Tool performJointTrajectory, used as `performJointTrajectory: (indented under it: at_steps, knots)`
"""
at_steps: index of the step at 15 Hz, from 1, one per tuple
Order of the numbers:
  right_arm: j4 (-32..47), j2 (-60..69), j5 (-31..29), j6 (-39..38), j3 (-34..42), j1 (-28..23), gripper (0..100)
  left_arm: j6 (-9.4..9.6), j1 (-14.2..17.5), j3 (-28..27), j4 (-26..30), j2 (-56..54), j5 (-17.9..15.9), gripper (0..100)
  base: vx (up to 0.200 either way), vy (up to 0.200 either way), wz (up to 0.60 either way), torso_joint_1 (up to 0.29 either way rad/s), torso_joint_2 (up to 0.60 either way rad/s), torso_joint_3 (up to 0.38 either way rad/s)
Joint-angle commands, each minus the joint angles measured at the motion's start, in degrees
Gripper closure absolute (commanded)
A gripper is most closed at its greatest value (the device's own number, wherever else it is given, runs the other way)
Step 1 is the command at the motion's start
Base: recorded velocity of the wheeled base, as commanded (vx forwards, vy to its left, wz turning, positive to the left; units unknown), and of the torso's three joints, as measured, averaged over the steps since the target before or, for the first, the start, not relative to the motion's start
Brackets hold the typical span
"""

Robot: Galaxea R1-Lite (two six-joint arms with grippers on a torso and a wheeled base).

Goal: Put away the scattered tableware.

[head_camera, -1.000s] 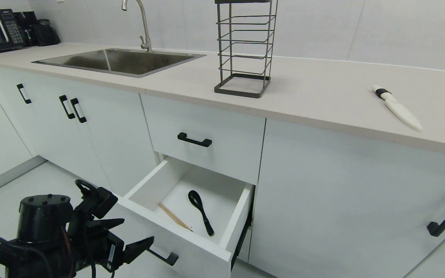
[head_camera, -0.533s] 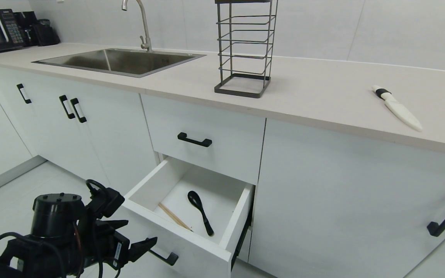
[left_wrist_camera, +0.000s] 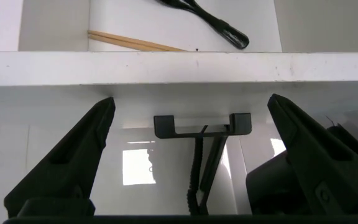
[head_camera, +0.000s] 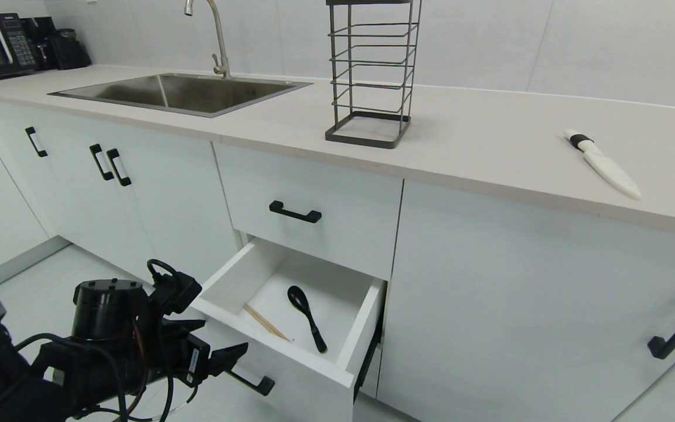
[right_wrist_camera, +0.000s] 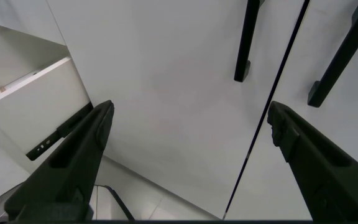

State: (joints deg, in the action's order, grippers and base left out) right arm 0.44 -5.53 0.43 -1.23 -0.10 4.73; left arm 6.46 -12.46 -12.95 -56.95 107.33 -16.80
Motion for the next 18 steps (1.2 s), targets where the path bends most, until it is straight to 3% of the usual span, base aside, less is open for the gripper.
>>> performJointTrajectory:
  at_steps: [1,14,18]
  knots:
    - [0.0,-0.1,0.0,0.0,0.0,0.0,0,-0.04,-0.1,-0.5,0.1,0.8,0.0,0,0.0,0.0,0.0,0.0,0.0,0.0]
    - [0.0,-0.1,0.0,0.0,0.0,0.0,0,-0.22,-0.3,-6.7,-1.1,5.5,0.0,0,0.0,0.0,0.0,0.0,0.0,0.0]
    - [0.0,-0.1,0.0,0.0,0.0,0.0,0,-0.57,-1.8,-10.6,-1.1,7.4,0.0,0,0.0,0.0,0.0,0.0,0.0,0.0]
